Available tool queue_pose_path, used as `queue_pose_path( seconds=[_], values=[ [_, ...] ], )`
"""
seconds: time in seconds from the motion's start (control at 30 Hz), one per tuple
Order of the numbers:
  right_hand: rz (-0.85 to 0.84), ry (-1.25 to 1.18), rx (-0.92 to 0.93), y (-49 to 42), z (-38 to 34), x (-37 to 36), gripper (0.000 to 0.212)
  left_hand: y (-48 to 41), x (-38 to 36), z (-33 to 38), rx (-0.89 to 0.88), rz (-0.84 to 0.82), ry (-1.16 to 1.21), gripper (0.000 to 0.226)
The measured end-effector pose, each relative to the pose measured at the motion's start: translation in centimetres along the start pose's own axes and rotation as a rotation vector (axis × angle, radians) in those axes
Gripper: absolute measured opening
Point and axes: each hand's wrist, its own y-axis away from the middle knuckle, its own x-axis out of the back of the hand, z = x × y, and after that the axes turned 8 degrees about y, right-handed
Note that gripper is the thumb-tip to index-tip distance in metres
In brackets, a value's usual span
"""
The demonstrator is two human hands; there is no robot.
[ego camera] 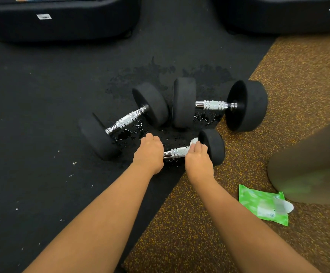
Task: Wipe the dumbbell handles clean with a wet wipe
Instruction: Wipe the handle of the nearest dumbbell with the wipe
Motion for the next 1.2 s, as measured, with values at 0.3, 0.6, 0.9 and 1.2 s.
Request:
queue_pose_path(
  seconds=[0.3, 0.6, 0.9, 1.2],
  values=[
    [-0.073, 0.136, 0.002, 1.1, -0.5, -0.3, 0.044, 0.1, -0.1, 0.0, -0.012, 0.018, -0.016, 0.053],
    [-0.121, -0.033, -0.049, 0.5, -0.6, -0.3, 0.048, 0.2, -0.1, 0.0, -0.012, 0.016, -0.013, 0.056],
    [-0.040, -0.161, -0.150, 1.5, -1.3, -0.8, 0.055, 0.2, 0.0, 0.1, -0.014, 0.015, -0.009, 0.055],
    [-0.160, -0.044, 0.007, -2.4, -0.4, 1.0, 0.026, 0.4, 0.1, 0.4, -0.001, -0.005, -0.031, 0.051]
  ],
)
